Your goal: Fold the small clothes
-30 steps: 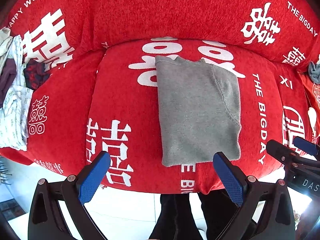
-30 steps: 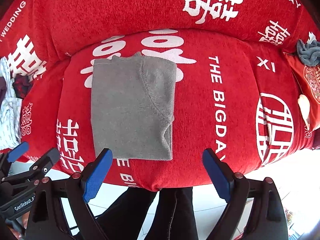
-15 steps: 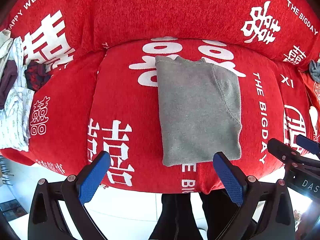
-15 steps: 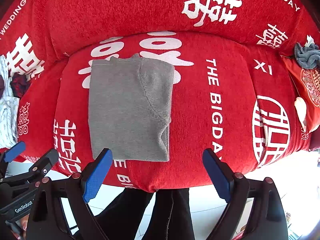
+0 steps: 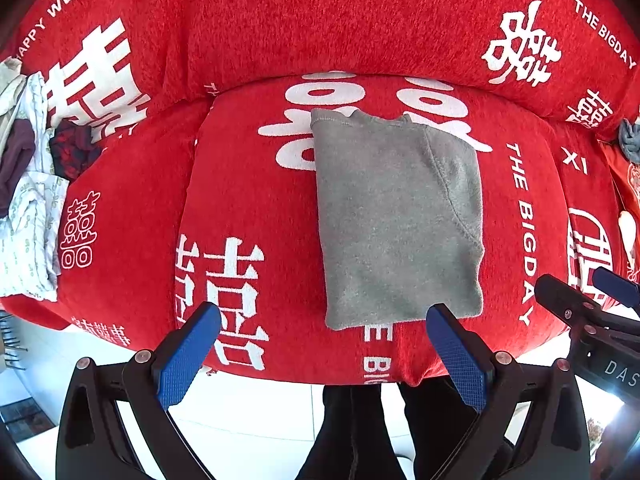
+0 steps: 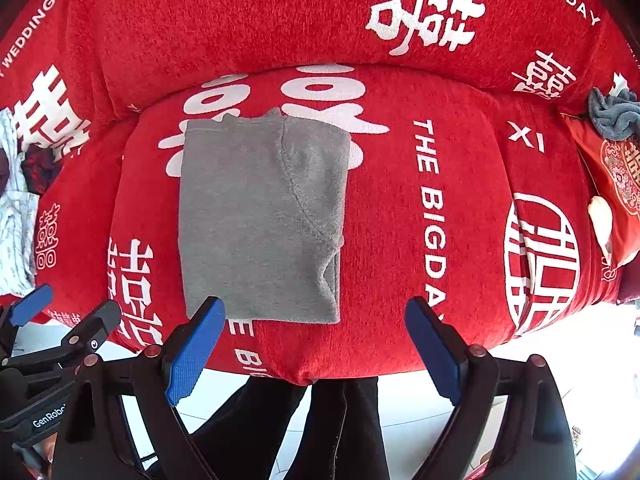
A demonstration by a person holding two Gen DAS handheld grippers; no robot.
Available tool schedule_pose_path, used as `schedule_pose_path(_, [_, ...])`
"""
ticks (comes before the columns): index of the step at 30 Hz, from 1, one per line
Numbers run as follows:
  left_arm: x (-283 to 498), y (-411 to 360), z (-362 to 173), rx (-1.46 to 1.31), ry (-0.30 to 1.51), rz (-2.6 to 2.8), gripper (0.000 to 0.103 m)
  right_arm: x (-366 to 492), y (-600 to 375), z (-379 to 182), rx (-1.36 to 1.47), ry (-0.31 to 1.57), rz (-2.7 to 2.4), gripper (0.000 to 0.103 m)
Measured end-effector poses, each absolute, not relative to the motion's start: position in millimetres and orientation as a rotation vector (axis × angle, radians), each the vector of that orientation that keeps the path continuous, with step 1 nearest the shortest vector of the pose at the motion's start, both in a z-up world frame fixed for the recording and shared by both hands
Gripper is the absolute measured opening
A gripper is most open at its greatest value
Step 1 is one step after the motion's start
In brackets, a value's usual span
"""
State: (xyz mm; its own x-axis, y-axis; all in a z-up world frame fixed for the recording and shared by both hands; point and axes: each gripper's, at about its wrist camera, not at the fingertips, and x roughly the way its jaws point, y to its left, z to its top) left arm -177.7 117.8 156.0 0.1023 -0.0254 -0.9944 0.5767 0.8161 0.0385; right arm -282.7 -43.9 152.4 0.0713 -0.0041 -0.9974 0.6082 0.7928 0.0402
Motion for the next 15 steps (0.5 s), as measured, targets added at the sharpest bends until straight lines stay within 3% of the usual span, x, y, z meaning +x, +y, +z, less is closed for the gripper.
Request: schedule_pose_path(15, [-181.2, 116.4, 156.7, 0.490, 1.407, -0.478, 0.103, -283.9, -39.4, 153.0, 0.510, 1.438, -0.498, 0.093])
